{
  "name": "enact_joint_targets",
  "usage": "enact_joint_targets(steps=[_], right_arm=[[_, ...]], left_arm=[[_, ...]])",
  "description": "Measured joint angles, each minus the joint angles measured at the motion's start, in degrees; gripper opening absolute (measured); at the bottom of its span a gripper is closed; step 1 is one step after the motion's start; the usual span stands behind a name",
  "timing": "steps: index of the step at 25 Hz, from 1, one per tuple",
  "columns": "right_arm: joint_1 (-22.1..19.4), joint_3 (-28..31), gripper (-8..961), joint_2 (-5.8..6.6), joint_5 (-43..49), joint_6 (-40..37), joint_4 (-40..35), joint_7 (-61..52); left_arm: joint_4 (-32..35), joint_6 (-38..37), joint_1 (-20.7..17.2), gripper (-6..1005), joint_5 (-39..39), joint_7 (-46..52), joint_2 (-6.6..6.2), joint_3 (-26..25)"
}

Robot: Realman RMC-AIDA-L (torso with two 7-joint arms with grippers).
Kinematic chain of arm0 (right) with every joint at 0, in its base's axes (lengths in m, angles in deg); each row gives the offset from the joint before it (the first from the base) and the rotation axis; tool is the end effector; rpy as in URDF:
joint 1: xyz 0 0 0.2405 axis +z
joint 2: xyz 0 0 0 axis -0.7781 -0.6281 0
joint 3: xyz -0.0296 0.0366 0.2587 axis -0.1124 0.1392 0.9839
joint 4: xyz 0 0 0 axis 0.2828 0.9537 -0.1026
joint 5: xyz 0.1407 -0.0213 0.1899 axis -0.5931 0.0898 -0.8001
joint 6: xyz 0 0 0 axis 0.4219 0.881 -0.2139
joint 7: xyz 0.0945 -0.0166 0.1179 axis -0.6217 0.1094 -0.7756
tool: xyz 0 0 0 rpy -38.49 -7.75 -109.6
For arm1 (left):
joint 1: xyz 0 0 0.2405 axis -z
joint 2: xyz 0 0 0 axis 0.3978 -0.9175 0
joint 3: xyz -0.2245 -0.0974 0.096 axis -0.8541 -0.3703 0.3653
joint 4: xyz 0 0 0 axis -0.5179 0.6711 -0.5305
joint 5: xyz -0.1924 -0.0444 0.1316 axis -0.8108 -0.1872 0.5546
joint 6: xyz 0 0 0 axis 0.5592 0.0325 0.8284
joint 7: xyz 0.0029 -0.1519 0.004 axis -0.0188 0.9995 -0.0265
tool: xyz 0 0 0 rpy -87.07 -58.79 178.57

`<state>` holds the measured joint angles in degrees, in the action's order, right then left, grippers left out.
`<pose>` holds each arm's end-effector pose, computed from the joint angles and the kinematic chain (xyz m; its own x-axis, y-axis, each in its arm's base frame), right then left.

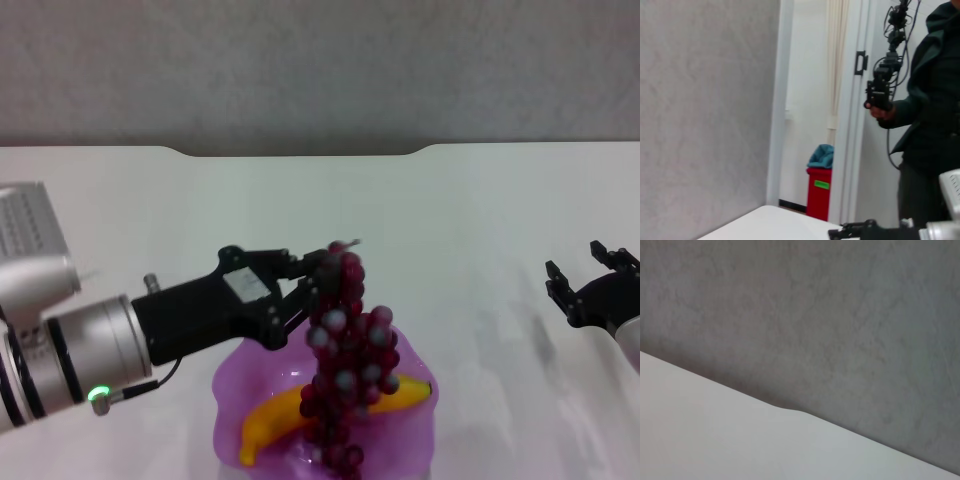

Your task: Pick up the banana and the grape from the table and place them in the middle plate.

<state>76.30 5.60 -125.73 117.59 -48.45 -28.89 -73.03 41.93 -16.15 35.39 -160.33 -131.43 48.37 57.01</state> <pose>0.3710 0.3616 -0.0654 0.9072 -0.1791 -0.3806 -0.4180 -0.2817 -0.8637 -0.2138 0.3364 -0.0486 0.7309 0.1440 0.6671 0.4066 -0.8770 -0.2562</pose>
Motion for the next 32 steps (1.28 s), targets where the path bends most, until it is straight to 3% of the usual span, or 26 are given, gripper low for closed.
enact_joint_targets(steps=[8,14,17,24,29,32], right_arm=[[0.1,0.0,618,-0.07,0.0,-0.3,0.1,0.0],[0.4,0.0,618,-0.07,0.0,-0.1,0.0,0.0],[0.4,0.0,618,-0.07,0.0,-0.1,0.0,0.0],[0.7,0.0,618,-0.06,0.0,-0.3,0.1,0.0],[1.2,0.2,617,0.01,-0.1,-0.1,0.2,0.0],[1.6,0.2,617,-0.02,0.0,-0.1,0.2,0.0]], left_arm=[[-10.9,0.2,1.5,170,-9.2,-15.3,0.06,2.8],[-16.6,0.6,3.0,329,-14.4,-20.9,0.1,4.4],[-18.8,0.5,3.6,454,-16.9,-23.3,0.11,4.4],[-24.5,0.7,4.5,742,-32.2,-35.8,0.13,3.9],[-30.2,0.6,6.9,741,-43.9,-48.9,0.41,3.6],[-33.5,0.2,7.9,741,-49.9,-51.0,0.51,2.5]])
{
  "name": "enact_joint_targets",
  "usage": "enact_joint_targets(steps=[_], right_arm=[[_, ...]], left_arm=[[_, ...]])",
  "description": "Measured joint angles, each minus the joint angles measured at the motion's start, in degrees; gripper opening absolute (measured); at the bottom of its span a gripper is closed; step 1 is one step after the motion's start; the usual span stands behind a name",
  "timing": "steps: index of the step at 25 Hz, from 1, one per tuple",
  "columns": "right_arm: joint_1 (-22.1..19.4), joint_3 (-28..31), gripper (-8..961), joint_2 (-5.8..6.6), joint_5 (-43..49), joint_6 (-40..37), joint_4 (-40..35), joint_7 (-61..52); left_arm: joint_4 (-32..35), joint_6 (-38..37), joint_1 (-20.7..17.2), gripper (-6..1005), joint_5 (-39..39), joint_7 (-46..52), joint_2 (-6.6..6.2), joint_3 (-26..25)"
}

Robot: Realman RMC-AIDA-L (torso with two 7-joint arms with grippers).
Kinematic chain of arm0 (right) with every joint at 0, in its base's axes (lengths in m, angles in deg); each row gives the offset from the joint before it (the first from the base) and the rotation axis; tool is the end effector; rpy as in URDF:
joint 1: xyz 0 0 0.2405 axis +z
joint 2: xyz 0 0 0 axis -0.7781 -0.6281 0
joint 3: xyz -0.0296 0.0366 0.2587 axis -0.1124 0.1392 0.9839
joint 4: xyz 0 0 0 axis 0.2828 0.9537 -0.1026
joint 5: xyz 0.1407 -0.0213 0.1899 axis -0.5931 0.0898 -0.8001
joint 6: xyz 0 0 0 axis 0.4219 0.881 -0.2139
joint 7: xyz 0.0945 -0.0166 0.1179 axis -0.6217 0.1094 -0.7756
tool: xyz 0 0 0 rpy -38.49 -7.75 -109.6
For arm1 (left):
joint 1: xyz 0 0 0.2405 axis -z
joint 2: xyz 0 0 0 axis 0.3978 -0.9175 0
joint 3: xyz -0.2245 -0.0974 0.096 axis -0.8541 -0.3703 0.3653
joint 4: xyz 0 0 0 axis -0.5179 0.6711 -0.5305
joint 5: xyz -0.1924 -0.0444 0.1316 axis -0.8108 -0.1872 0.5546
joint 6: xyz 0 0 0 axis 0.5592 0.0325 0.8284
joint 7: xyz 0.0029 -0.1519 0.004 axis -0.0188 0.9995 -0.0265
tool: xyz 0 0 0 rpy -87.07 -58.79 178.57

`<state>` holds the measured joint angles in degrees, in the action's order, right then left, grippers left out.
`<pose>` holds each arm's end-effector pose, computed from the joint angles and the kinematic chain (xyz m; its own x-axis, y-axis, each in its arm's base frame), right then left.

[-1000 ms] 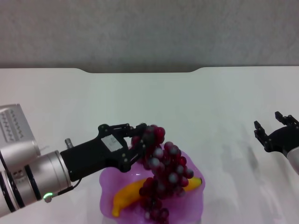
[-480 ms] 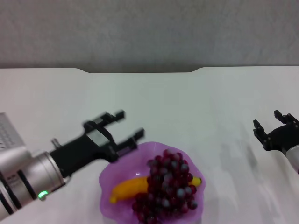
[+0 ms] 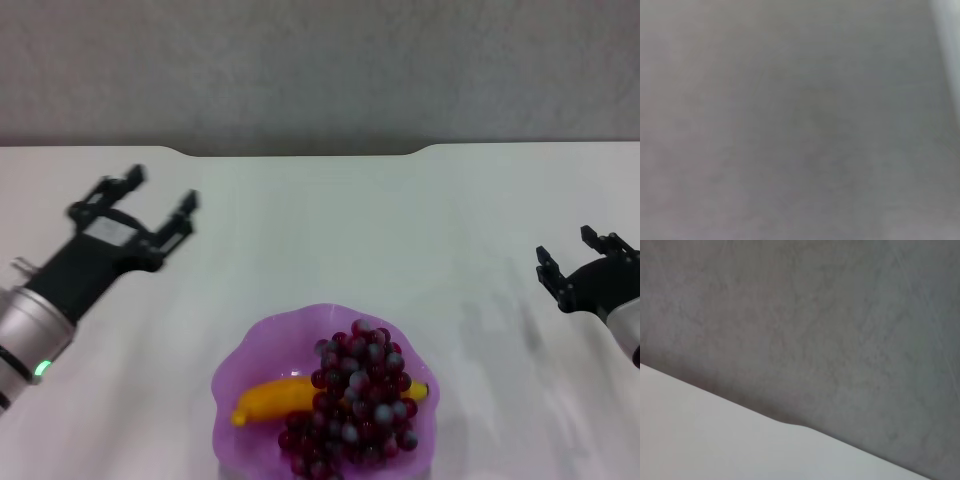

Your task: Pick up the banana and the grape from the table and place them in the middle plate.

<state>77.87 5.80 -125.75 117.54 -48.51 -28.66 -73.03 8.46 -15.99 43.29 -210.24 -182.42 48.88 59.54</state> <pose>0.3597 0.3723 -0.0655 0.9098 -0.1518 -0.3863 -0.4147 -0.2906 -0.8623 -0.3042 0.3651 -0.0320 0.7380 -0.1146 0.6650 0.5433 -0.4837 -0.6862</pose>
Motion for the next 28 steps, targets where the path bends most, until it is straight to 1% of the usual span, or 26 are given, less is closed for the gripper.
enact_joint_targets(steps=[6,10,13,17,23,28], right_arm=[[0.5,0.2,615,-0.03,0.0,-0.4,0.0,-2.5],[-0.4,0.8,614,-0.11,0.0,-3.3,-0.1,-3.7],[-2.4,0.5,613,-0.02,-0.1,-8.1,0.0,-4.0],[-5.0,0.7,612,0.0,-0.1,-15.6,-0.3,-5.2],[-5.5,0.1,613,-0.06,-0.1,-17.7,-0.8,-6.9],[-5.6,0.4,613,0.02,-0.1,-18.2,-0.9,-8.2]], left_arm=[[-11.1,0.7,3.7,736,-0.8,2.2,-0.04,-7.3],[-15.6,-1.1,5.2,736,-0.9,4.9,0.02,-10.5],[-16.1,-2.6,5.3,736,-0.9,6.2,-0.04,-11.1],[-16.1,-2.5,5.0,736,-0.9,6.5,-0.06,-11.4],[-16.2,-4.1,5.1,736,-0.9,10.2,-0.02,-11.9],[-16.3,-4.5,5.1,736,-0.9,10.4,0.01,-12.5]])
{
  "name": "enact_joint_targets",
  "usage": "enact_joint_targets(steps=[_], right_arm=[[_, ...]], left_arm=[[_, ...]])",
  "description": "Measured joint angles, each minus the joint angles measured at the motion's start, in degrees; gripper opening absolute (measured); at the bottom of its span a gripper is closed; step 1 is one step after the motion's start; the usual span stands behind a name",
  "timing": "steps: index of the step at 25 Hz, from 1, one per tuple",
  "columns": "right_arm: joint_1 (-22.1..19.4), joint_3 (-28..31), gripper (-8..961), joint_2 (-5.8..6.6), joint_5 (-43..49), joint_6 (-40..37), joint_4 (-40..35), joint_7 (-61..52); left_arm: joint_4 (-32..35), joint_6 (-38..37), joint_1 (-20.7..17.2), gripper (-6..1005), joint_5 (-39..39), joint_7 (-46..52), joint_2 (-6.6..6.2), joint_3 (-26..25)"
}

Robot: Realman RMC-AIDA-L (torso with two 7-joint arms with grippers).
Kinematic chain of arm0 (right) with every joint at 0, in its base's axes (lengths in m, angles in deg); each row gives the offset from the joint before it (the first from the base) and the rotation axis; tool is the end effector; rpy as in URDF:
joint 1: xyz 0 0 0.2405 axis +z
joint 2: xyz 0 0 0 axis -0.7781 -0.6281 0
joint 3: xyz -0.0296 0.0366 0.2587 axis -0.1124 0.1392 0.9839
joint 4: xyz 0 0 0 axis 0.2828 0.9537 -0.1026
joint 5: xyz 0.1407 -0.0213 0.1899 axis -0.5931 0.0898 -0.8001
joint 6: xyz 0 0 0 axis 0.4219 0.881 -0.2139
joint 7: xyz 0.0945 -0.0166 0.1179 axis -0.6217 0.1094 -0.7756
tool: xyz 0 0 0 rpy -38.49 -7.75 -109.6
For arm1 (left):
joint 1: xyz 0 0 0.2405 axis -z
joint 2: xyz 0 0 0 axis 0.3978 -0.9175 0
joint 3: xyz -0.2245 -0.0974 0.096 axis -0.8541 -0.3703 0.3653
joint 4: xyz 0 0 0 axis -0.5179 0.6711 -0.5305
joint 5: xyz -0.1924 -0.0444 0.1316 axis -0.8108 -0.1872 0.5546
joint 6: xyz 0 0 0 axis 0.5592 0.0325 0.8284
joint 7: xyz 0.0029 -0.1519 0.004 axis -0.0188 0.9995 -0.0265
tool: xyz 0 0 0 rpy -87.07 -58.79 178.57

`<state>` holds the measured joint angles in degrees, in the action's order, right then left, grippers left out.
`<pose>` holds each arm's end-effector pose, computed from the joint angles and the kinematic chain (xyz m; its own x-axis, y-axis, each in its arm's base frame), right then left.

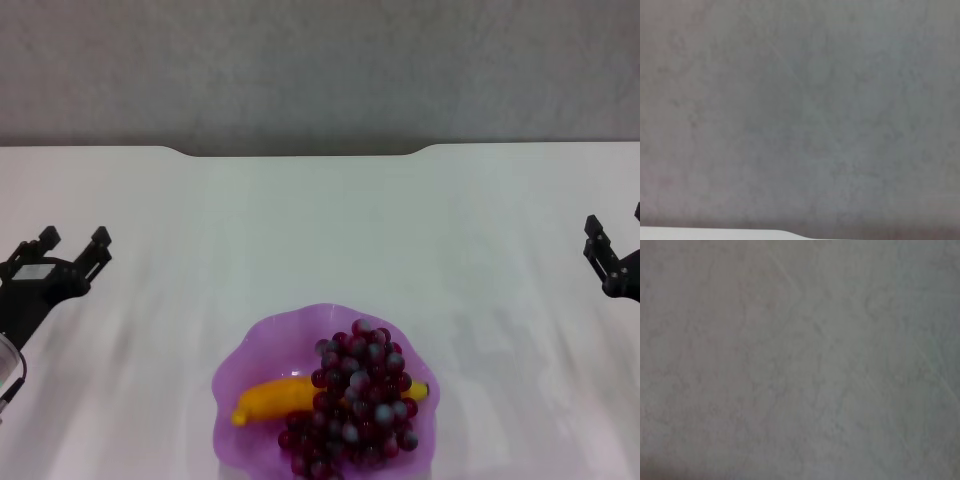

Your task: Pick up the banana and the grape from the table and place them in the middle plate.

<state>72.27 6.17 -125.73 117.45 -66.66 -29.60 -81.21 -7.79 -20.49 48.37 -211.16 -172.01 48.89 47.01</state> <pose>0.3605 0.3407 -0.0350 0.8198 0.0261 -0.5720 -0.5574 -0.1921 -0.8077 -0.3760 0.3615 -0.0237 0.5939 0.1523 0.7900 0.7996 -0.2207 -0.5585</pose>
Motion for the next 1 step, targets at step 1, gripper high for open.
enact_joint_targets(steps=[1], right_arm=[[0.1,0.0,613,0.01,0.0,0.2,-0.2,-0.4]], left_arm=[[0.0,-0.1,0.0,736,0.0,0.2,0.01,-0.5]])
